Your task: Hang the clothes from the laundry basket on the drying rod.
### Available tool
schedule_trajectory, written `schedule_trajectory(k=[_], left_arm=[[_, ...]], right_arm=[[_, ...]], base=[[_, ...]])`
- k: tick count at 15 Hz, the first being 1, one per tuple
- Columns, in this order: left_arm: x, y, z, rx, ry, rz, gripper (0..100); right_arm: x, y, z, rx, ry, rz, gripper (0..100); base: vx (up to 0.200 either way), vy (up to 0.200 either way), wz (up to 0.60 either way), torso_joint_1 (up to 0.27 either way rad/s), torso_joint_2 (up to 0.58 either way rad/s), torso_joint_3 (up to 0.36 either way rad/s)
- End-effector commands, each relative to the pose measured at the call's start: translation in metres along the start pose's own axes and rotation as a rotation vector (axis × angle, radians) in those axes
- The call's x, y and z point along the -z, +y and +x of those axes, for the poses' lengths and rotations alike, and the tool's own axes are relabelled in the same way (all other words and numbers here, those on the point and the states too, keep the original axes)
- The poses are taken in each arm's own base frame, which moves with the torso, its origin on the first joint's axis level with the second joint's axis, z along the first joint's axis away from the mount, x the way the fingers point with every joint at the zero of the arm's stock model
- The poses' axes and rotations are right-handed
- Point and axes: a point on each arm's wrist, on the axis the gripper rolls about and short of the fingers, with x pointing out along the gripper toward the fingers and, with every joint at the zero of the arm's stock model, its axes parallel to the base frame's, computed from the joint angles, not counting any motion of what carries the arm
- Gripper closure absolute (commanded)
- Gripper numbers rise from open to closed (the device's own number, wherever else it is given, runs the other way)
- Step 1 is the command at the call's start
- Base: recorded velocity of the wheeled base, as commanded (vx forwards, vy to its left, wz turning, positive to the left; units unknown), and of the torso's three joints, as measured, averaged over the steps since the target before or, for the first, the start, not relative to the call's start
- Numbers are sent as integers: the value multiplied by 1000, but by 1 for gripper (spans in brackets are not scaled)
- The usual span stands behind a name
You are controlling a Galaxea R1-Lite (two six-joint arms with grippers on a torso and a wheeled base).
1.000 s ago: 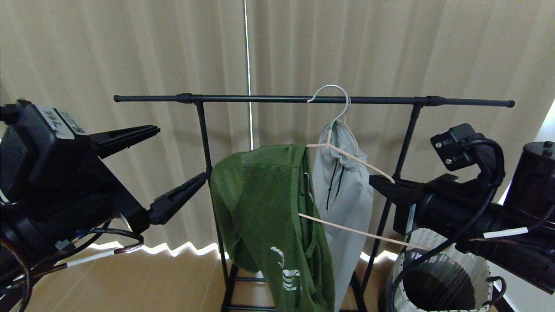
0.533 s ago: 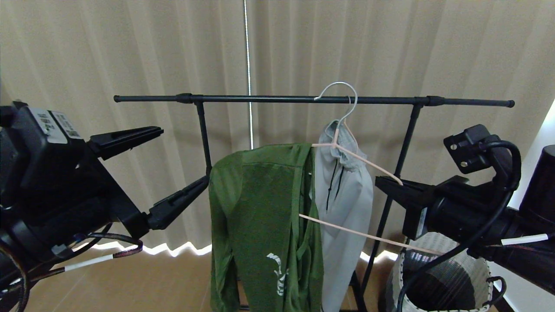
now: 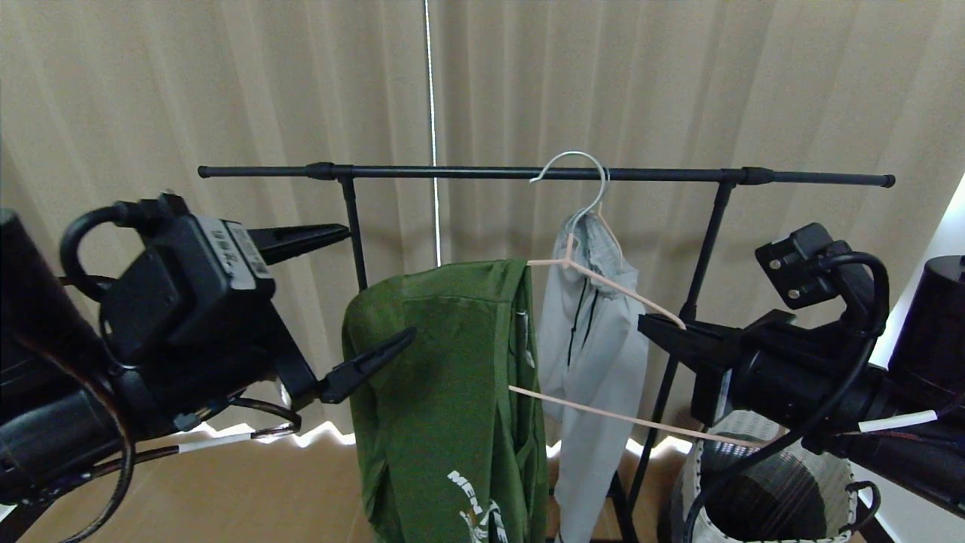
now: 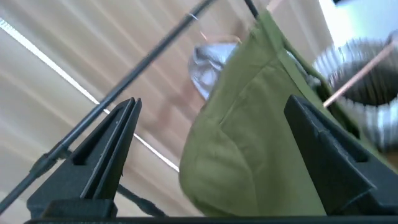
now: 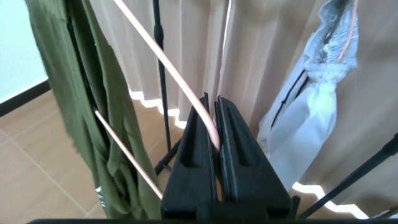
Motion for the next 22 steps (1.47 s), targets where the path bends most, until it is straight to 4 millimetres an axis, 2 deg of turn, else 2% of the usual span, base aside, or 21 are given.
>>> schedule_trajectory(k=[1, 5, 8, 15, 16, 22], left_arm=[[6, -14, 27, 83, 25, 19, 0], [15, -15, 51, 59, 82, 77, 0], [12, -12, 57, 42, 79, 81, 0], [14, -10, 56, 14, 101, 82, 0], [14, -10, 56, 15, 102, 82, 100], [14, -10, 55, 13, 100, 82, 100]], right_arm=[[4, 6, 4, -25, 21, -5, 100], [8, 23, 3, -94, 33, -19, 100], [8, 30, 2, -127, 35, -27, 100], [12, 40, -3, -186, 7, -32, 100], [12, 40, -4, -191, 7, -32, 100], [11, 40, -6, -211, 2, -31, 100]], base=[[0, 0, 0, 0, 0, 0], [0, 0, 0, 0, 0, 0], [0, 0, 0, 0, 0, 0], [0, 0, 0, 0, 0, 0], [0, 0, 0, 0, 0, 0], [0, 0, 0, 0, 0, 0]])
